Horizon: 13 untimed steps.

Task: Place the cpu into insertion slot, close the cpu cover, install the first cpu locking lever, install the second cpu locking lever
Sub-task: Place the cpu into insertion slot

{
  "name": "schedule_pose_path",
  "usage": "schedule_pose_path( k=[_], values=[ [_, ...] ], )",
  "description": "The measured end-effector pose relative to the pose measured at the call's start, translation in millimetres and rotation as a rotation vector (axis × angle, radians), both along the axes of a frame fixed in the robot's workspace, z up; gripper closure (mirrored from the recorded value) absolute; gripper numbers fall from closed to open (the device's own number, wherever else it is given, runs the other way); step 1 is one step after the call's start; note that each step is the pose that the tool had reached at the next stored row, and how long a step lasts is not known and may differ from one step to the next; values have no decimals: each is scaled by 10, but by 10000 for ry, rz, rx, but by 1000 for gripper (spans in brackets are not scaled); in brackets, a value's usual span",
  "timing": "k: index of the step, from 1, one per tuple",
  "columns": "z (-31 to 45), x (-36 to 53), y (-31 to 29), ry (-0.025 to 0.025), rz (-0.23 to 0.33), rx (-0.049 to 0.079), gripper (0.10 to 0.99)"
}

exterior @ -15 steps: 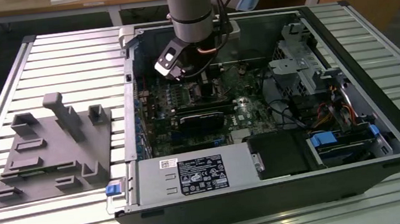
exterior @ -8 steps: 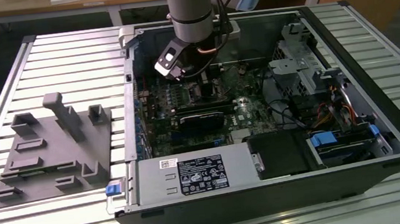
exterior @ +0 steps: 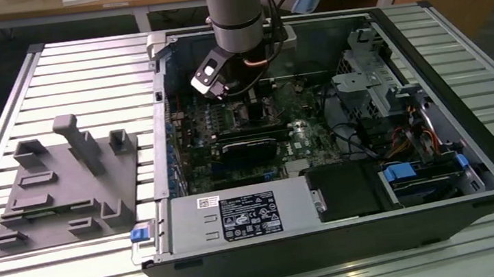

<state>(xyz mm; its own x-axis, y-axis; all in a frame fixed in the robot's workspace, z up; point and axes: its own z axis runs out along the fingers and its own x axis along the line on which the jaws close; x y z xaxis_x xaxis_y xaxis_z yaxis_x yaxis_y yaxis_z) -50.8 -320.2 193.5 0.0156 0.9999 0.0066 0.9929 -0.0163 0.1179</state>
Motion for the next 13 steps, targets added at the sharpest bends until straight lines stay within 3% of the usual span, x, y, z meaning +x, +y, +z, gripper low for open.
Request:
schedule_pose_path(
  k=[7, 13],
  values=[
    [11, 0, 0, 1, -1, 172, 471],
    [49, 0, 0, 0, -1, 181, 471]
  ],
)
